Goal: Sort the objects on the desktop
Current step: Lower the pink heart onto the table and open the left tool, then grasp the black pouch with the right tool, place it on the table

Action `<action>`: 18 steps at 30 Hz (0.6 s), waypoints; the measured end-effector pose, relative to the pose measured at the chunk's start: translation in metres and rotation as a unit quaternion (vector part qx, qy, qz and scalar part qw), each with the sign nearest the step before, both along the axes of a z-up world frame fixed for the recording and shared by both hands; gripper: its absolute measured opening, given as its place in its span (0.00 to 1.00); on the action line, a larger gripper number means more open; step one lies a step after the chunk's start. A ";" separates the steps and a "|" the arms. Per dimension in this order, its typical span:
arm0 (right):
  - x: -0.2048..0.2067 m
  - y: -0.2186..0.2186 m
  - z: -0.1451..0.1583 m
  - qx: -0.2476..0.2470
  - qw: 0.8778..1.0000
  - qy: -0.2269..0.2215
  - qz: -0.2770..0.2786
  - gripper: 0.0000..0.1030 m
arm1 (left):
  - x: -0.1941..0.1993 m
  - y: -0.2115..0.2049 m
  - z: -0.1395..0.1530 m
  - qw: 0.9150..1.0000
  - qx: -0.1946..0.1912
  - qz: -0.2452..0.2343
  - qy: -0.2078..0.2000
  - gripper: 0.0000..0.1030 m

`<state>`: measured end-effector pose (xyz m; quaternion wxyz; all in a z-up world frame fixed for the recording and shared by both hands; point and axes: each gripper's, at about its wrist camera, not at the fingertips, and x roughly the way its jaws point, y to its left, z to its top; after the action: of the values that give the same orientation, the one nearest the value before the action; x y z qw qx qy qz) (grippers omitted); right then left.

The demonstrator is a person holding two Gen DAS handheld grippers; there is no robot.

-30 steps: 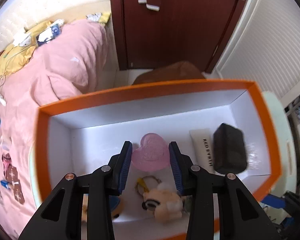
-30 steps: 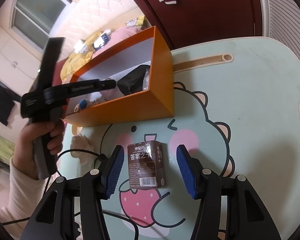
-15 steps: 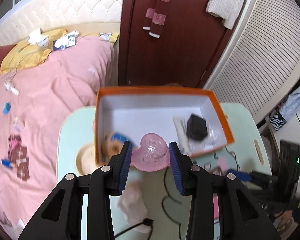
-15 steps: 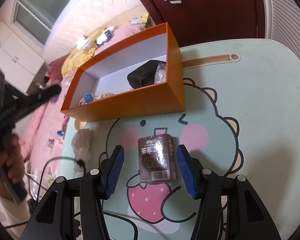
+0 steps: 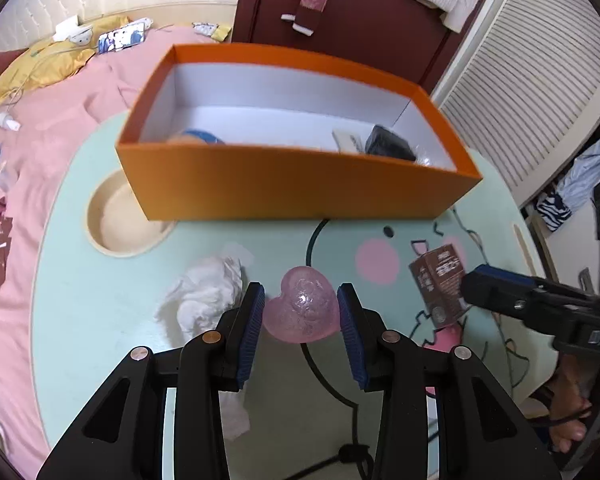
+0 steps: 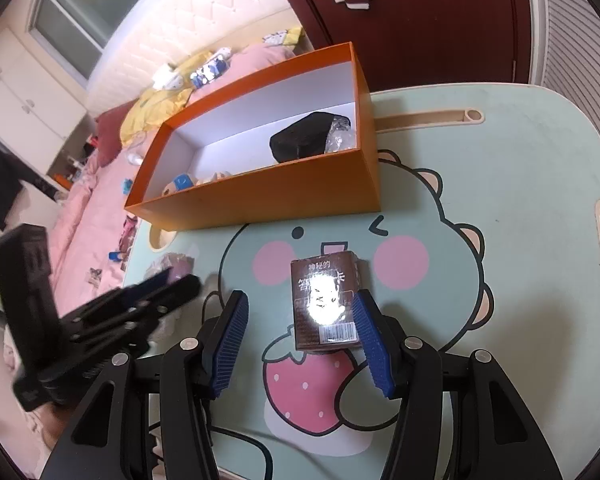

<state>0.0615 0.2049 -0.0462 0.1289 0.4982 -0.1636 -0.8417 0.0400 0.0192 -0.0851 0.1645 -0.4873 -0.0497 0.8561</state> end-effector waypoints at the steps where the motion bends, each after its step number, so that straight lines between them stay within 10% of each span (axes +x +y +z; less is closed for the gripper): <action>1: -0.001 0.000 0.002 0.000 1.000 0.000 0.000 0.53 | -0.001 0.000 -0.002 1.000 0.000 0.004 -0.001 0.39; 6: -0.004 0.001 0.009 0.003 1.000 0.001 0.002 0.53 | 0.001 -0.008 0.004 0.999 0.005 0.032 0.016 0.72; 14: -0.061 -0.012 0.057 0.003 1.000 0.019 0.022 0.53 | 0.007 -0.023 0.013 0.997 0.010 0.050 0.053 0.72; 18: -0.114 -0.046 0.056 0.122 0.990 -0.024 0.063 0.53 | 0.005 -0.032 0.008 0.997 0.031 0.063 0.038 0.72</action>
<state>-0.0530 0.1594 0.0099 0.1160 0.5399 -0.0309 -0.8332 0.0448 -0.0128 -0.0771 0.1275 -0.4448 -0.1002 0.8808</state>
